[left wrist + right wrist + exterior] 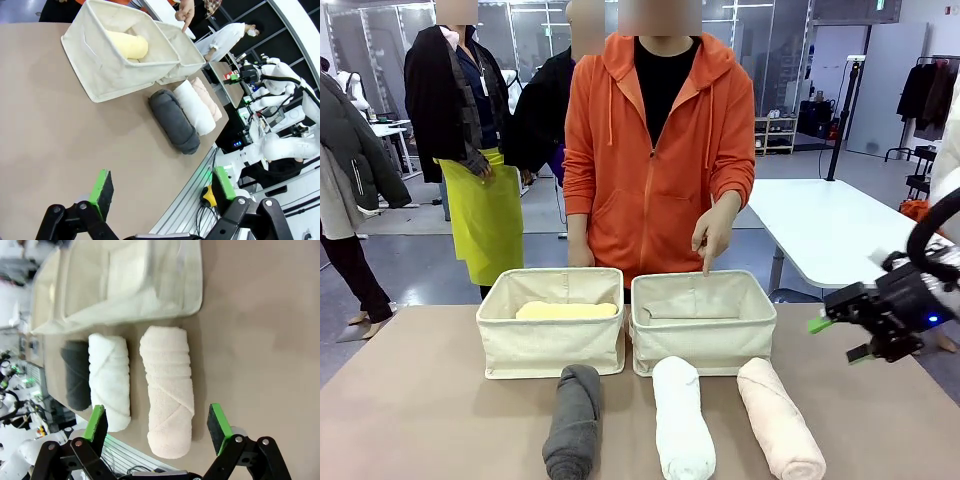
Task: Divide the towels into two baskets.
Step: Pick up one hotel-folded towel from the bottom of the table and place it in the Fabric basket indicated by the person.
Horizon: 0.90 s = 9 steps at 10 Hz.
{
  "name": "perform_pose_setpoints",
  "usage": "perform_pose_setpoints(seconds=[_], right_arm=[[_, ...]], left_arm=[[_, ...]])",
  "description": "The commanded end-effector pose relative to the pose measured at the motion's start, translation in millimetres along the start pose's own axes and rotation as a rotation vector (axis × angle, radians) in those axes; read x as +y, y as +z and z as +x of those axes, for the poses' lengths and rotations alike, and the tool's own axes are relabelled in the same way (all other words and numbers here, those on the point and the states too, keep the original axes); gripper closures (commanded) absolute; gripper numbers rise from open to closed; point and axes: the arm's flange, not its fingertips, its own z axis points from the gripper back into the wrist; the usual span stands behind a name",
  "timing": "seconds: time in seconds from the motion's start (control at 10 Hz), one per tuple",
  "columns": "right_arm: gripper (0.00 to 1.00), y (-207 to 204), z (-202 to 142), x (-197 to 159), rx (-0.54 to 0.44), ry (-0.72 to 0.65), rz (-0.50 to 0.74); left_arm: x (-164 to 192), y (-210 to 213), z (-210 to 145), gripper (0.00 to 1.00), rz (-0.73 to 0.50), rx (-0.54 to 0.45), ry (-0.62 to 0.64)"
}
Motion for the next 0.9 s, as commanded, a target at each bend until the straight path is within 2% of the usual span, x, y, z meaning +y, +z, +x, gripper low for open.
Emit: perform_pose_setpoints(seconds=[0.0, 0.3, 0.8], right_arm=[[0.0, -32.4, -27.8, 10.3, 0.07, 0.012, -0.072], [0.0, -65.3, -43.1, 19.7, 0.114, 0.088, -0.204], [0.0, -106.8, -60.0, 26.4, 0.184, 0.132, -0.276]], left_arm=[[-1.8, 3.0, -0.1, 0.0, -0.015, -0.011, -0.016], [-1.8, 3.0, -0.1, 0.0, -0.015, -0.011, -0.016], [-1.8, 3.0, -0.1, 0.0, -0.015, -0.011, -0.016]])
